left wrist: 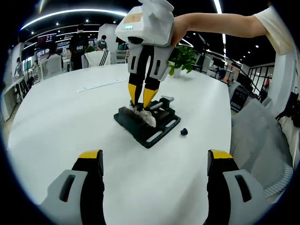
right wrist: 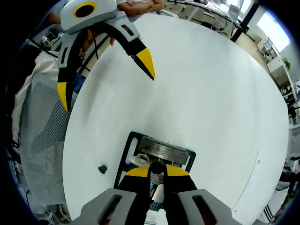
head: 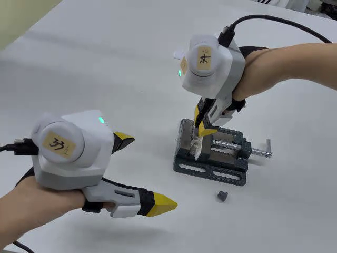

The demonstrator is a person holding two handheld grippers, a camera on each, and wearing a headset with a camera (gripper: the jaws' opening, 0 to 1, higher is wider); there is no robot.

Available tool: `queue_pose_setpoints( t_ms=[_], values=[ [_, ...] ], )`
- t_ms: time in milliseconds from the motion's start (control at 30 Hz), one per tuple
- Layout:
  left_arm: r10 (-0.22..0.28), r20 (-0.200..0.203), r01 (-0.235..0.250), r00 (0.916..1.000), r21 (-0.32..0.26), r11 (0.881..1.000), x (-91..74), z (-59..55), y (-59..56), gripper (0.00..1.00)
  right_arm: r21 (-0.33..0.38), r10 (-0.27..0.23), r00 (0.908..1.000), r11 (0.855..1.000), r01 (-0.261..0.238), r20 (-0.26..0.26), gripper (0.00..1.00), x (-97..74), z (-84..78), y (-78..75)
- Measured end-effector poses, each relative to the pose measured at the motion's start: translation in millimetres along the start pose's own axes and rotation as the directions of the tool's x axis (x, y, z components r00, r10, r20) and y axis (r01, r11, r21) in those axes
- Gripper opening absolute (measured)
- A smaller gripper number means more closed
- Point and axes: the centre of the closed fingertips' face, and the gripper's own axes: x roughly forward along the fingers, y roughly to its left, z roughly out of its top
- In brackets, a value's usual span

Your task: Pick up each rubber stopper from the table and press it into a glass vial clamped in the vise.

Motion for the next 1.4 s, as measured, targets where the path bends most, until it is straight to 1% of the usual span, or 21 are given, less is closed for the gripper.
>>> queue_pose_setpoints(
  t_ms=[33, 100, 233, 333, 433, 833, 1033, 1200, 1267, 1400],
  values=[
    [0.001, -0.001, -0.001, 1.0, -0.001, 1.0, -0.7, -0.8, 0.5, 0.91, -0.008, -0.001, 1.0, 1.0, 0.001, 0.005, 0.05, -0.6, -0.3, 1.4],
    [0.002, -0.004, -0.002, 1.0, -0.001, 1.0, -1.3, -1.7, 0.8, 0.91, -0.014, -0.001, 1.0, 1.0, 0.002, 0.009, 0.05, 0.5, 2.4, -2.6],
    [0.005, -0.006, -0.005, 1.0, -0.002, 1.0, -2.5, -3.1, 1.6, 0.91, -0.056, -0.004, 1.0, 0.998, 0.004, 0.004, 0.06, 1.0, 2.7, -2.2],
    [0.006, -0.006, -0.006, 1.0, -0.003, 1.0, -2.5, -3.3, 2.1, 0.91, -0.064, -0.003, 1.0, 0.998, 0.003, 0.002, 0.06, 1.4, 2.1, -2.2],
    [0.007, -0.004, -0.007, 1.0, -0.002, 1.0, -2.7, -3.0, 1.8, 0.91, -0.098, 0.001, 1.0, 0.995, 0.0, 0.006, 0.06, 1.7, 1.4, -1.7],
    [0.007, -0.006, -0.007, 1.0, -0.001, 1.0, -3.4, -3.2, 2.2, 0.91, -0.126, 0.003, 0.9999, 0.992, -0.001, 0.011, 0.07, 3.1, 1.6, -2.0],
    [0.004, -0.006, -0.004, 1.0, -0.003, 1.0, -3.1, -2.8, 1.4, 0.9, -0.123, 0.004, 0.9998, 0.992, -0.002, 0.022, 0.09, 3.0, 1.0, -3.1],
    [0.003, -0.006, -0.003, 1.0, -0.002, 1.0, -2.6, -3.0, 1.9, 0.91, -0.117, 0.002, 0.9995, 0.993, 0.002, 0.03, 0.11, 2.5, 1.7, -1.2],
    [0.003, -0.004, -0.003, 1.0, -0.003, 1.0, -2.5, -3.0, 2.7, 0.9, -0.113, -0.016, 0.9995, 0.993, 0.019, 0.028, 0.12, -0.6, -0.3, -5.9],
    [0.003, -0.005, -0.003, 1.0, -0.001, 1.0, -2.4, -2.3, 3.4, 0.91, -0.087, -0.013, 0.9992, 0.996, 0.016, 0.037, 0.09, -7.0, -5.1, -9.1]
  ],
)
